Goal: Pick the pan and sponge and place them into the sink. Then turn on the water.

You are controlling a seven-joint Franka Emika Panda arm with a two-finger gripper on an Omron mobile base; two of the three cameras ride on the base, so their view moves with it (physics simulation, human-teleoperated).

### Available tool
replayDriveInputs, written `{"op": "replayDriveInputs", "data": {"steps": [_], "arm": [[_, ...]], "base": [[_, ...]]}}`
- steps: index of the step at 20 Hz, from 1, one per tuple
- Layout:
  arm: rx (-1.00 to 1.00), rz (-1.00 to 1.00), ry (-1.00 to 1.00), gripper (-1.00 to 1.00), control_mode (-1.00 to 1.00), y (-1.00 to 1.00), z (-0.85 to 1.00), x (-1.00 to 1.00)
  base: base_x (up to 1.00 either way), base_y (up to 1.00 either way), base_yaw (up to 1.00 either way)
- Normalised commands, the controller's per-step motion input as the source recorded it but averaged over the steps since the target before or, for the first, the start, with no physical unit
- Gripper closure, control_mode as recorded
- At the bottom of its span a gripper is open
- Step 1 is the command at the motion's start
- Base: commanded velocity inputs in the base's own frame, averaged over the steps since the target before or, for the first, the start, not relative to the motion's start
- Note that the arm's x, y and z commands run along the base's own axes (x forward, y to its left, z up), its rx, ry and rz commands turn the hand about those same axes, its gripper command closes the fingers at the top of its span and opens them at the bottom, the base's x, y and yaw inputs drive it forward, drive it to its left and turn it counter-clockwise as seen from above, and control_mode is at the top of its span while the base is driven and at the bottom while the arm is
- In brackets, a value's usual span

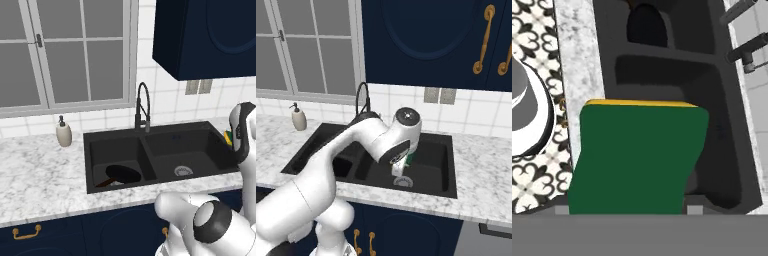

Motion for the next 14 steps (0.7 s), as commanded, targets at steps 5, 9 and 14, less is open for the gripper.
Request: {"op": "replayDriveInputs", "data": {"steps": [5,9,14], "arm": [[-0.22,0.13,0.00,1.00,-1.00,1.00,0.41,0.00],[-0.25,0.13,0.00,1.00,-1.00,1.00,0.19,0.00],[-0.25,0.07,0.00,1.00,-1.00,1.00,0.02,0.00]], "base": [[0.00,0.00,0.00],[0.00,0.00,0.00],[0.00,0.00,0.00]]}}
